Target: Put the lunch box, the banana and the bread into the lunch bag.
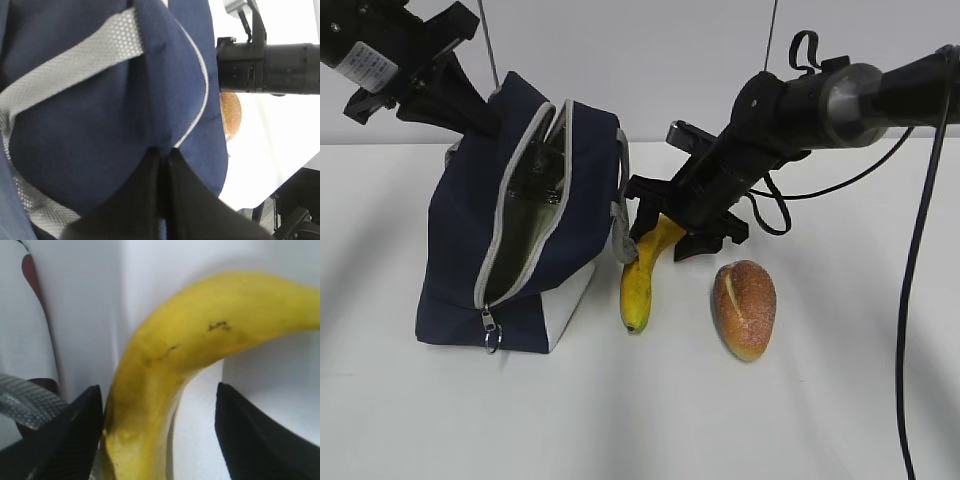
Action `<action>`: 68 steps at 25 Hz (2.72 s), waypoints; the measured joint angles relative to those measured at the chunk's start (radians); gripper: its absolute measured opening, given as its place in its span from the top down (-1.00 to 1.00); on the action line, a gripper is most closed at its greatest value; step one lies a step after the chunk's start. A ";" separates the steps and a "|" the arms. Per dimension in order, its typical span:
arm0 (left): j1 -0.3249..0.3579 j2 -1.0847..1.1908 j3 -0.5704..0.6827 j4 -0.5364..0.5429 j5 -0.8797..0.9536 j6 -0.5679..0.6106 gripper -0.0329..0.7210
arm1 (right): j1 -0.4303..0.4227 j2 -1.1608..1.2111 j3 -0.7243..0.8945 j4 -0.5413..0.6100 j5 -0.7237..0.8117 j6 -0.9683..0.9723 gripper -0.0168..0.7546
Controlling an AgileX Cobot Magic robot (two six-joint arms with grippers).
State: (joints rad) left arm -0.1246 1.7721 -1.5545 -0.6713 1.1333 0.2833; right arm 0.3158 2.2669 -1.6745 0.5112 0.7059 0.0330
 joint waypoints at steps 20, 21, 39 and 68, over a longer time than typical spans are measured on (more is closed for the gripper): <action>0.000 0.000 0.000 0.000 0.003 0.000 0.91 | 0.034 0.016 -0.005 0.019 -0.034 0.026 -0.15; 0.000 0.000 0.000 0.000 0.003 0.000 0.91 | 0.034 0.016 -0.005 0.019 -0.034 0.028 -0.14; 0.000 0.000 0.000 -0.001 0.003 0.000 0.91 | 0.034 0.016 -0.005 0.019 -0.034 0.030 -0.11; 0.000 0.000 0.000 -0.007 0.004 0.000 0.91 | -0.075 0.039 -0.317 -0.220 0.369 0.000 0.18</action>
State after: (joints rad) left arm -0.1246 1.7721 -1.5545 -0.6788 1.1371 0.2833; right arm 0.2405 2.3055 -1.9920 0.2908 1.0753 0.0335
